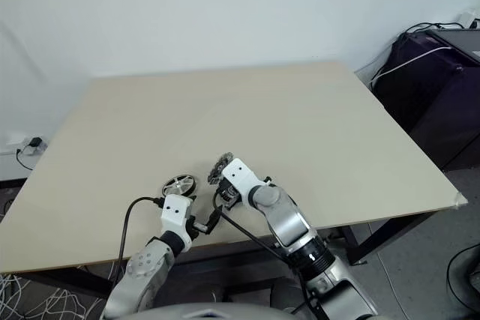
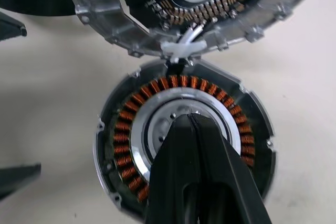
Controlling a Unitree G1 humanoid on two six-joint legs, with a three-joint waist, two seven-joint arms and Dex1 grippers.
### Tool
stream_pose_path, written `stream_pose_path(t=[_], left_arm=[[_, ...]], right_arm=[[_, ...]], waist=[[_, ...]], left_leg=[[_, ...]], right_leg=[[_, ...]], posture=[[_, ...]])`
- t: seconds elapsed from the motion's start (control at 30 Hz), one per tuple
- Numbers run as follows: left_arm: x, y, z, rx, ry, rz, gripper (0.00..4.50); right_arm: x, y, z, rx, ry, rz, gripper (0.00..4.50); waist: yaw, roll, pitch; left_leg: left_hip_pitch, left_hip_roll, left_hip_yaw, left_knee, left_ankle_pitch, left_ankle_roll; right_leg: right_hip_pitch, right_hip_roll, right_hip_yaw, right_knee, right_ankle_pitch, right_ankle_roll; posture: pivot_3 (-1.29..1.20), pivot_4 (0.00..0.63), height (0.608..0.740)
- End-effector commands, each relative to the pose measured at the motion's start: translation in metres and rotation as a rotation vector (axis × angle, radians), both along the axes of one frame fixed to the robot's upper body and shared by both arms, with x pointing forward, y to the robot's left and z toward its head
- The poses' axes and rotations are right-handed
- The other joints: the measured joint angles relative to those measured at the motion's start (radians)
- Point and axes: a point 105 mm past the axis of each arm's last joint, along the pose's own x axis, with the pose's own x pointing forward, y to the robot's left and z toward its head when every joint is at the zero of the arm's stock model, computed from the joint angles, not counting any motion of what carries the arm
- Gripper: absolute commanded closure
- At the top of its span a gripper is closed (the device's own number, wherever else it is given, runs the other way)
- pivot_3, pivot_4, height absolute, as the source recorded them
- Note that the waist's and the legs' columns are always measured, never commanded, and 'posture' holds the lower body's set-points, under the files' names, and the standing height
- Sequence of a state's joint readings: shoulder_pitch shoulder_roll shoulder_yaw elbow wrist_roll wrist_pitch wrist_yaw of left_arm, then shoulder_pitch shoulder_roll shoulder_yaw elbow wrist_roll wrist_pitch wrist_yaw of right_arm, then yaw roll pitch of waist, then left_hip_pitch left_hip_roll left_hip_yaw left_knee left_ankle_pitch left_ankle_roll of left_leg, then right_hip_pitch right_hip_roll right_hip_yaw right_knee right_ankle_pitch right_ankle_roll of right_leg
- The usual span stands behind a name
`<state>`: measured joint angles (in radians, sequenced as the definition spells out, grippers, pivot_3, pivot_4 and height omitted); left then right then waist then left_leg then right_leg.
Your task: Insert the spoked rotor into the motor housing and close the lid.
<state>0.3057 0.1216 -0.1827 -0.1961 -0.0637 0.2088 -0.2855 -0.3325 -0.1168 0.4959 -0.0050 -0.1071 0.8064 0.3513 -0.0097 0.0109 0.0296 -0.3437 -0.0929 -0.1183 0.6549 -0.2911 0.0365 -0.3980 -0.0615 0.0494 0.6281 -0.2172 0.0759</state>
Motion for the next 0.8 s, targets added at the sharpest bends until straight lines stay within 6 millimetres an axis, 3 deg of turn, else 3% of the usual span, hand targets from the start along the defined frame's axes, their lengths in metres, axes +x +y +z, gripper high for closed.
stream_pose_path(t=[0.03,0.8], left_arm=[[0.004,-0.001,0.008,-0.016,-0.038,-0.005,0.00],[0.004,-0.002,0.008,-0.023,-0.031,-0.013,0.00]], right_arm=[[0.007,0.008,0.013,0.025,-0.049,0.023,4.48],[-0.012,-0.013,0.005,0.007,-0.007,0.012,4.48]], waist=[[0.000,0.000,0.000],[0.001,0.000,0.000]], left_leg=[[0.000,0.000,0.000,0.000,0.000,0.000],[0.000,0.000,0.000,0.000,0.000,0.000]], right_leg=[[0.000,0.000,0.000,0.000,0.000,0.000],[0.000,0.000,0.000,0.000,-0.001,0.002]], posture=[[0.00,0.000,0.740],[0.00,0.000,0.740]])
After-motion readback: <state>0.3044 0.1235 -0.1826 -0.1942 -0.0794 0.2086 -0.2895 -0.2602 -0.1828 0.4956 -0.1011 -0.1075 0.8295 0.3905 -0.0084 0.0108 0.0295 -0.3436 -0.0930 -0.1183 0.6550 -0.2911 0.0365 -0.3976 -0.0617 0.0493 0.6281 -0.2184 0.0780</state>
